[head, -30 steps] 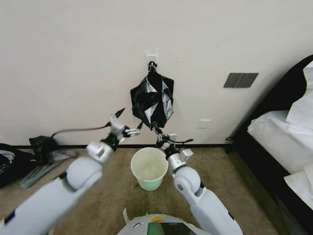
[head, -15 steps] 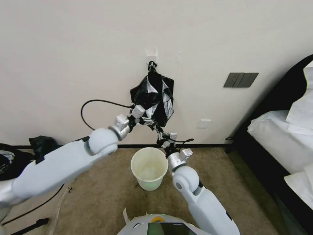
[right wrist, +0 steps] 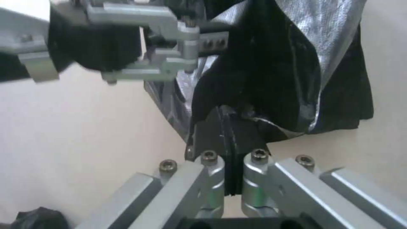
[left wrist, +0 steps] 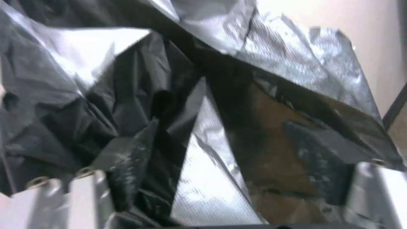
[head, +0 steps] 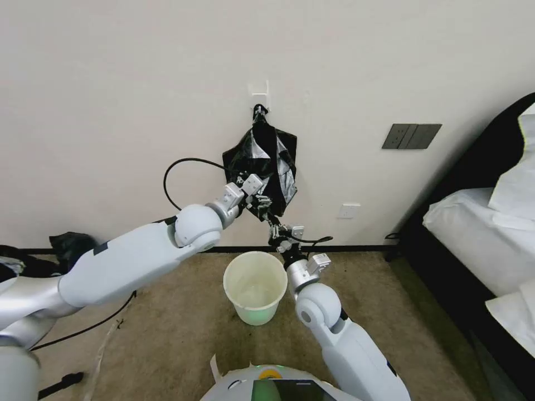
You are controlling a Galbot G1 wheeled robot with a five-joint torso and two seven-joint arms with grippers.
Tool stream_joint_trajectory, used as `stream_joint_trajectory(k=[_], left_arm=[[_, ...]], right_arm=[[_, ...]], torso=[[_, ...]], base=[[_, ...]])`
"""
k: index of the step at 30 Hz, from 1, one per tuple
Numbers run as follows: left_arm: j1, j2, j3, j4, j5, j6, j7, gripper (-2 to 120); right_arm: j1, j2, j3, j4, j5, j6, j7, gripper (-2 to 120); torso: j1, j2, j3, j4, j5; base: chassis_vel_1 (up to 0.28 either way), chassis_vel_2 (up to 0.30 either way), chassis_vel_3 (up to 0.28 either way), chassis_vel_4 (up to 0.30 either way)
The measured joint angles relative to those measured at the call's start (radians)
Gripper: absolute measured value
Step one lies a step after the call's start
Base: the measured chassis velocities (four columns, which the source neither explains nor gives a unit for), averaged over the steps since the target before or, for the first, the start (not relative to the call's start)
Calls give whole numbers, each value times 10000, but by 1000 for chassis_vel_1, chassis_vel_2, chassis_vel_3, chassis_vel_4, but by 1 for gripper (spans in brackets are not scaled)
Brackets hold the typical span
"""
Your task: Place a trash bag onto the trash bin.
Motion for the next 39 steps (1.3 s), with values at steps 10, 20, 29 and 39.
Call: stream_joint_trajectory(k=[10, 20, 29, 39], left_arm=[[-13, -191, 37, 84, -128, 667, -620, 39], [46, -447, -264, 133, -1320, 913, -1683, 3], [892, -695, -1074, 59, -1383, 164, -2233, 0], [1510, -763, -1507, -168, -997, -421, -2292, 0]], right_arm=[[-7, 2, 35, 22, 43, 38, 24, 0], [9, -57, 57, 153, 118, 58, 71, 0], [-345, -459, 405, 805, 95, -175, 255, 17], [-1213, -1746, 1757, 2118, 346, -1011, 32, 50]], torso=[[0, 0, 0, 0, 0], [0, 0, 0, 0, -1], [0, 0, 0, 0, 0], [-1, 0, -2, -5, 0]], base=[[0, 0, 0, 0], [0, 0, 0, 0], [0, 0, 0, 0], [0, 0, 0, 0]])
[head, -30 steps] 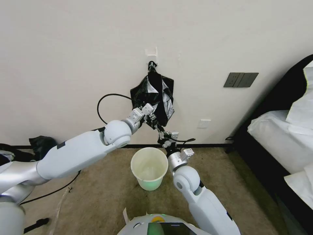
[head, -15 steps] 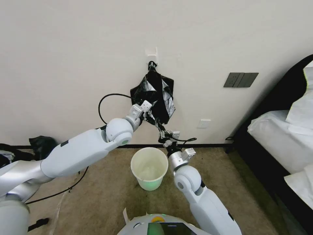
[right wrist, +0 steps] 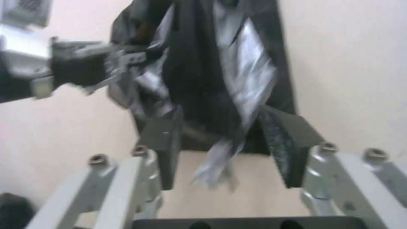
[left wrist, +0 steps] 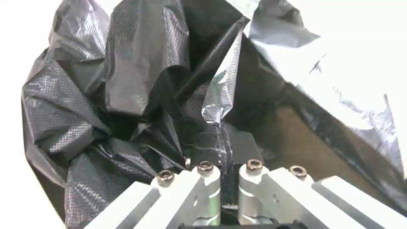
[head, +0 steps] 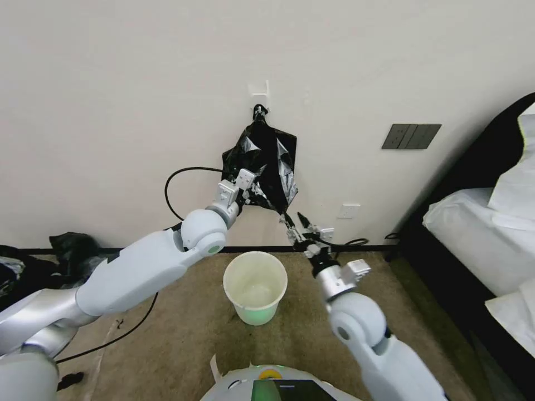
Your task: Place a trash bag onto the trash bin.
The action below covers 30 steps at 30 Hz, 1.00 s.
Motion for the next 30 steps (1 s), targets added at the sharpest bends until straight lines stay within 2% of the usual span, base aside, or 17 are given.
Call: stream_joint_trajectory(k=[3, 5, 9, 10, 12, 14, 16, 18, 20, 21, 24, 26, 28, 30], left_arm=[[100, 33, -80, -132, 17, -49, 7, 0], [131, 72, -87, -179, 19, -50, 10, 0], [314, 276, -136, -368, 24, -50, 29, 0], [314, 276, -136, -368, 24, -50, 29, 0], [400, 349, -161, -447, 32, -50, 34, 0], [424, 349, -169, -464, 37, -50, 35, 0], [607, 304, -256, -555, 82, -47, 39, 0], [639, 296, -272, -564, 90, -47, 40, 0], [777, 287, -363, -617, 131, -45, 52, 0], [777, 287, -363, -617, 131, -45, 52, 0], [903, 360, -488, -666, 140, -45, 115, 0], [926, 371, -515, -668, 140, -45, 125, 0], [975, 381, -565, -669, 143, -48, 141, 0], [988, 381, -577, -669, 145, -50, 148, 0]], right_arm=[[973, -299, 303, -300, 456, -320, -67, 65], [1290, -348, 262, -463, 580, -402, -68, 68], [2949, -467, -518, -1567, 735, -595, -93, 86], [2949, -467, -518, -1567, 735, -595, -93, 86], [3899, -327, -1056, -2529, 654, -484, -102, 96], [4001, -299, -1109, -2634, 627, -450, -109, 98], [4568, -70, -1400, -3346, 452, -149, -49, 100], [4644, -26, -1442, -3459, 439, -89, -8, 99], [4827, 43, -1561, -3729, 414, 9, 128, 88], [4827, 43, -1561, -3729, 414, 9, 128, 88], [4833, 40, -1595, -3791, 407, 112, 267, 75], [4824, 35, -1595, -3784, 411, 122, 294, 71], [4768, 8, -1593, -3708, 431, 196, 388, 59], [4728, -14, -1590, -3666, 435, 245, 430, 57]], torso=[[0, 0, 1, 3, 1], [0, 0, 1, 5, 1], [0, 0, 1, 8, -1], [0, 0, 1, 8, -1], [1, 0, 1, 9, -1], [0, 0, 2, 9, 0], [1, 0, 2, 6, -2], [1, 0, 2, 6, -1], [1, 0, 2, 5, -3], [1, 0, 2, 5, -3], [0, 0, 2, 3, -2], [1, 0, 2, 4, -1], [0, 0, 1, 5, -2], [1, 0, 1, 4, -2]], base=[[0, 0, 0, 0], [0, 0, 0, 0], [0, 0, 0, 0], [0, 0, 0, 0], [0, 0, 0, 0], [0, 0, 0, 0], [0, 0, 0, 0], [0, 0, 0, 0], [0, 0, 0, 0], [0, 0, 0, 0], [0, 0, 0, 0], [0, 0, 0, 0], [0, 0, 0, 0], [0, 0, 0, 0]])
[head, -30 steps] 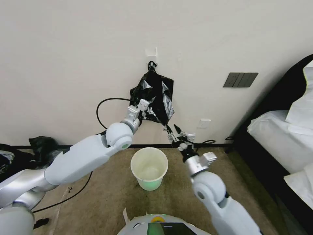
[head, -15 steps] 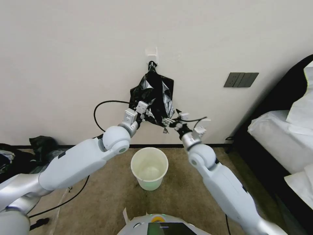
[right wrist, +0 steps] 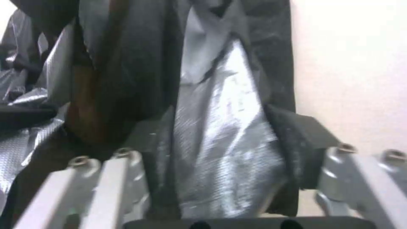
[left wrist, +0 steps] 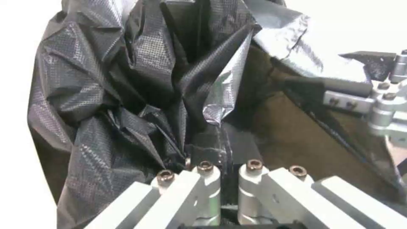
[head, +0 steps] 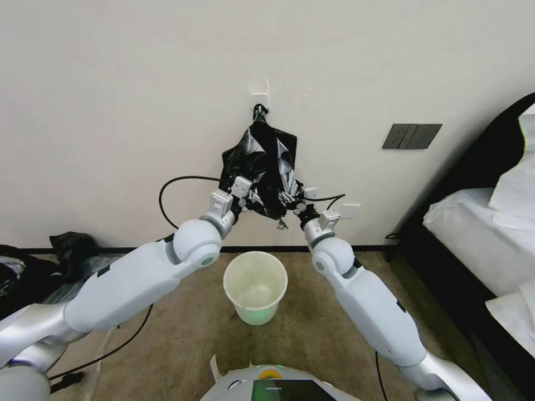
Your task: Place a trash bag onto the trash bin.
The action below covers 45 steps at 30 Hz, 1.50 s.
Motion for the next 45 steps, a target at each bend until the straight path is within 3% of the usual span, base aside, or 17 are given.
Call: stream_joint_trajectory(k=[2, 16, 22, 23, 24, 31, 35, 45], left_arm=[[19, -9, -16, 1, 2, -2, 16, 0], [84, -44, -92, 17, -2, -28, 39, 0], [653, 58, -570, -289, -22, -87, 42, 0], [1004, 138, -822, -503, -22, -105, 45, 0], [2087, 418, -1486, -1128, 37, -147, 84, 0], [4397, 911, -2942, -2168, 867, -421, 517, 0], [4859, 1011, -3579, -2685, 888, -454, 516, 0], [4915, 1404, -4169, -3440, 625, -457, 536, 0]], right_arm=[[-102, -35, 21, 99, -32, 71, 69, 44], [-262, -165, 45, 324, -147, 106, 100, 0], [-722, -388, 198, 1011, 82, 93, 28, 0], [-952, -485, 278, 1320, 236, 71, 9, 0], [-1641, -682, 507, 1952, 395, 11, -2, 0], [-3422, -881, 1081, 3055, 458, -68, -141, 0], [-4148, -797, 1269, 3625, 453, -76, -113, 0], [-4908, -577, 1499, 4534, 1087, -410, 236, 0]], torso=[[0, 0, 0, 0, 1], [0, 0, 0, 1, 2], [-1, 0, 0, 0, 2], [-1, 0, 0, -1, 0], [-2, 1, -1, 1, 2], [-2, 0, -2, 2, -1], [-2, 1, -2, 0, 1], [-2, 0, -2, 1, 2]], base=[[0, 0, 0, 0], [0, 0, 0, 0], [0, 0, 0, 0], [0, 0, 0, 0], [0, 0, 0, 0], [0, 0, 0, 0], [0, 0, 0, 0], [0, 0, 0, 0]])
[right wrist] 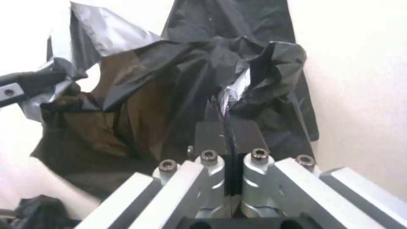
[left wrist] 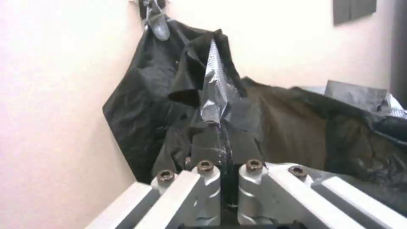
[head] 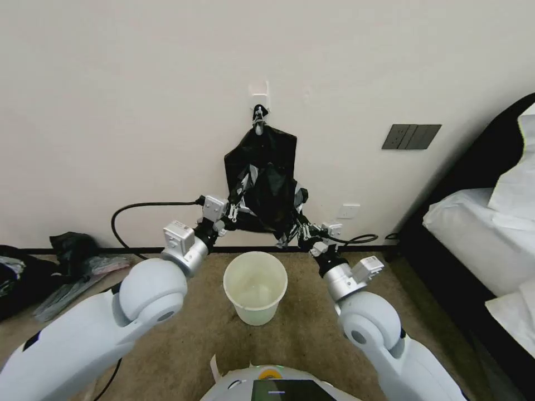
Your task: Place a trash bag onto the trash bin.
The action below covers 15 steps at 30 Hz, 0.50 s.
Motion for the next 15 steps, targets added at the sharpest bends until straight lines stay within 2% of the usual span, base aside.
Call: stream_joint_trajectory(k=[7, 13, 15], left_arm=[[305, 75, -3, -297, -40, 45, 6, 0], [553, 198, -145, -388, -80, 68, 35, 0], [764, 256, -416, -390, -184, 76, 39, 0]], right_arm=[[-950, 158, 186, 798, 417, -383, 410, 0], [-1553, 328, 145, 911, 881, -581, 664, 0], [-1754, 428, 18, 911, 1060, -698, 775, 0]], torso=[[0, 0, 0, -2, -1], [0, 0, 0, -1, -2], [2, 0, 0, -2, -1]], base=[[0, 0, 0, 0], [0, 0, 0, 0], [0, 0, 0, 0]])
